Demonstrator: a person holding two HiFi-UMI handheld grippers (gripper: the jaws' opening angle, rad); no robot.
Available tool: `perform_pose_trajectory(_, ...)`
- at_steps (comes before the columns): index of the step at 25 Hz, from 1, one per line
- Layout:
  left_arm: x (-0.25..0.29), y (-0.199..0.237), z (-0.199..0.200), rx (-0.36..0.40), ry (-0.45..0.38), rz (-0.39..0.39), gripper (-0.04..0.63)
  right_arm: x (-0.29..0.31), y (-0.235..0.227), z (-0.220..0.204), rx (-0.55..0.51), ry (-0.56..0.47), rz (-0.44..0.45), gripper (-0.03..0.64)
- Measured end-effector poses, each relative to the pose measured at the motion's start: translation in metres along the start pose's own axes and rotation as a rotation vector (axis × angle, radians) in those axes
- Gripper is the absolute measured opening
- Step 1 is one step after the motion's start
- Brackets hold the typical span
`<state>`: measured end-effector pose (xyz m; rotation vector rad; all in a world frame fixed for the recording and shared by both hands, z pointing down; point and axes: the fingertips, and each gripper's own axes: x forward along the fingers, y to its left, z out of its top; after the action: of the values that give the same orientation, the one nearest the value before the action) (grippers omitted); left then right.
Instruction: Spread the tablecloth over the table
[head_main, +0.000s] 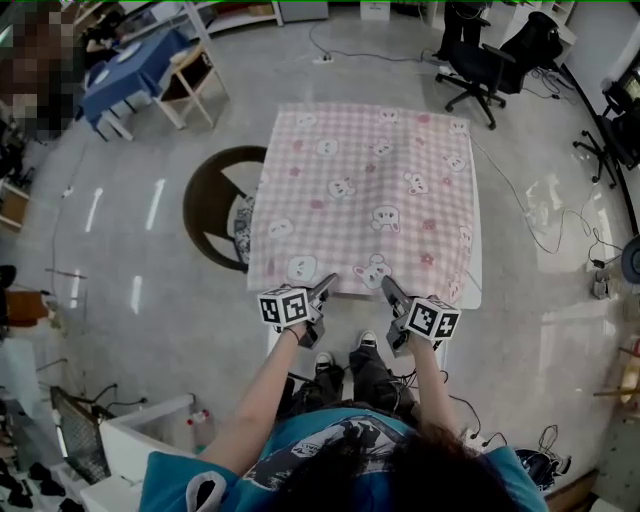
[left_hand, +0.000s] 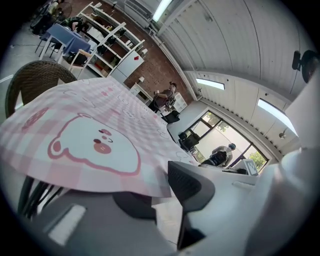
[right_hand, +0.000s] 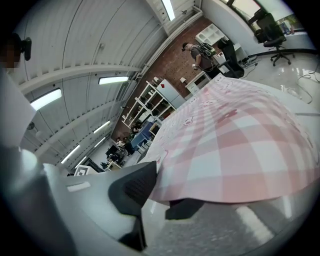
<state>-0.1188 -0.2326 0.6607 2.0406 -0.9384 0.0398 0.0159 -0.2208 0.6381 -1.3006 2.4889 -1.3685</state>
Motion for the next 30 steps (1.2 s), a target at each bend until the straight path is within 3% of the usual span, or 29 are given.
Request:
perform_pose_trajectory(5,-0.002,0.014,-0.032,0.046,0.064,0.071,0.086,0.001,-0.022,-0.038,-0.014,0.058,-0.096,0.035)
perform_pose_trajectory(12,0.005,0.024,-0.051,0.040,0.098,0.088,0.081,0.004,-0.042,-0.055,0.084,0.067,-0.149,0.029)
perform_pose_trajectory(18,0.018,0.036,-0.072,0.058,0.152,0.160,0.081,0.006,-0.070,-0.071,0.189,0.071,-0.219,0.040)
perform_pose_trajectory(22,0.020,0.040,-0.077,0.071,0.158,0.221,0.083,0.007,-0.080,-0.078,0.215,0.073,-0.263,0.060)
perform_pose_trajectory(25,0.018,0.040,-0.076,0.099,0.152,0.237,0.100,0.006,-0.077,-0.077,0.155,0.079,-0.286,0.104)
perform_pose_trajectory(27,0.013,0.039,-0.077,0.105,0.160,0.230,0.143,0.004,-0.071,-0.078,0.125,0.095,-0.278,0.165)
perform_pose_trajectory(30,0.004,0.031,-0.081,0.074,0.156,0.188,0.172,-0.002,-0.063,-0.081,0.114,0.100,-0.264,0.192)
